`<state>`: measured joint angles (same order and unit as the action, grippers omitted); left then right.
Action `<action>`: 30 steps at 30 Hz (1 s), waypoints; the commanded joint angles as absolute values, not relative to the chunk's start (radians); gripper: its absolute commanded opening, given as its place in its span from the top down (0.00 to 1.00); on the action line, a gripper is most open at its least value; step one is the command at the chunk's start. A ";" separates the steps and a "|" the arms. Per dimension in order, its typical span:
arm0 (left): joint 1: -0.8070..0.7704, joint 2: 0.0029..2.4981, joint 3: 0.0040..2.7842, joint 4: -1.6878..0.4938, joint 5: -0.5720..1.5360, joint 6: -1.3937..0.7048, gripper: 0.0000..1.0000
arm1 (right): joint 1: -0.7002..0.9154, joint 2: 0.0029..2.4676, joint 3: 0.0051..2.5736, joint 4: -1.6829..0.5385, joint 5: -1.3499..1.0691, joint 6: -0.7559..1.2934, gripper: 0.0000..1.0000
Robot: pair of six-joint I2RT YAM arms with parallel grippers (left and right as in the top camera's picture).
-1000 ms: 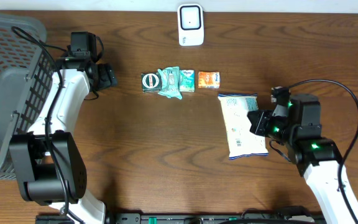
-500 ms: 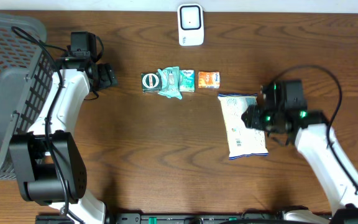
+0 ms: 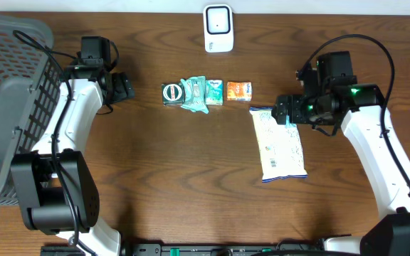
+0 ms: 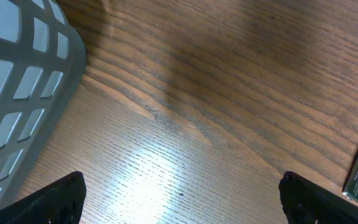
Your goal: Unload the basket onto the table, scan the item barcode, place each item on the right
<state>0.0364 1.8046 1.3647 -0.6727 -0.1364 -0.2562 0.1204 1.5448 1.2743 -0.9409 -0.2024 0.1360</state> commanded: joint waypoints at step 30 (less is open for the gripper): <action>0.036 1.805 1.359 -0.673 -0.142 -0.240 0.02 | -0.036 1.817 1.431 -0.980 -0.305 -0.115 0.01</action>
